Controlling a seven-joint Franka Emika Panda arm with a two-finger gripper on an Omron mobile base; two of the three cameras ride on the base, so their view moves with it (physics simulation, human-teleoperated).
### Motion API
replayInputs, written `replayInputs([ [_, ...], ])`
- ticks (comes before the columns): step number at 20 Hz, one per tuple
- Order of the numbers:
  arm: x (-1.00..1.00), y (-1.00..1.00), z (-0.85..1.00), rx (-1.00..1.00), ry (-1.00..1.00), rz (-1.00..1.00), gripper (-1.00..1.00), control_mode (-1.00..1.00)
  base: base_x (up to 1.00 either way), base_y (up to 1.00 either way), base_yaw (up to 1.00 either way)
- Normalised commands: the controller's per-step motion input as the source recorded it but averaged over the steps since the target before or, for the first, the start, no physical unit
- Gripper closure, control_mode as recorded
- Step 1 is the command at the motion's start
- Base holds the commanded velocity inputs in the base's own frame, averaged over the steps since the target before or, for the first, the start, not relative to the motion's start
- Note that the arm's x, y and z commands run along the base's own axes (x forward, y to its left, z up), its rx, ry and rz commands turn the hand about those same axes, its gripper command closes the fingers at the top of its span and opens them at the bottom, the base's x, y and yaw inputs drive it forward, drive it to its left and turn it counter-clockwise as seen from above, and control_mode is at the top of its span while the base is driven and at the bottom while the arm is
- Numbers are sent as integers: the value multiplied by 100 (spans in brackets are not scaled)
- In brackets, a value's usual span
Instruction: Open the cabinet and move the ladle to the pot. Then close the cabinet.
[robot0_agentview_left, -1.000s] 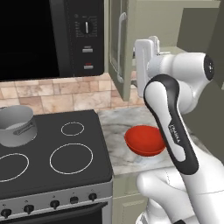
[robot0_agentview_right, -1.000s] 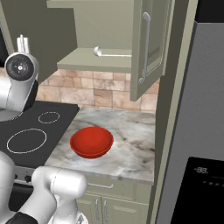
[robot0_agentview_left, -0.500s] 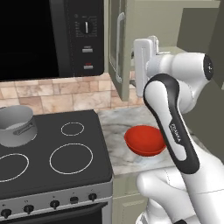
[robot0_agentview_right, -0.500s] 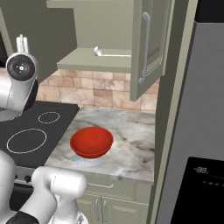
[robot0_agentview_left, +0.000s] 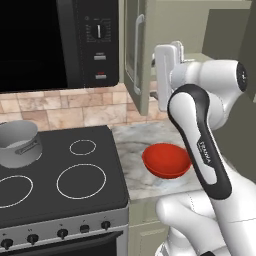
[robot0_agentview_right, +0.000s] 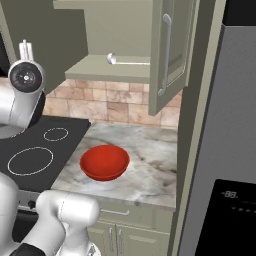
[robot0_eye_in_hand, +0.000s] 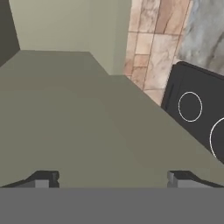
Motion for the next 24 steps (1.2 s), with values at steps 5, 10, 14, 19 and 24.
replayInputs([
  [5, -5, -6, 0, -19, -1, -1, -100, -100, 0, 0, 0],
  [10, 0, -26, 7, -22, 0, 0, -100, -100, 0, 0, 0],
  [14, 1, -36, 0, -14, 0, 0, -100, -100, 0, 0, 0],
  [19, 0, -39, 0, -10, 0, 0, -100, -100, 0, 0, 0],
  [24, 9, -32, -9, -8, -3, 0, -100, -100, 0, 0, 0],
])
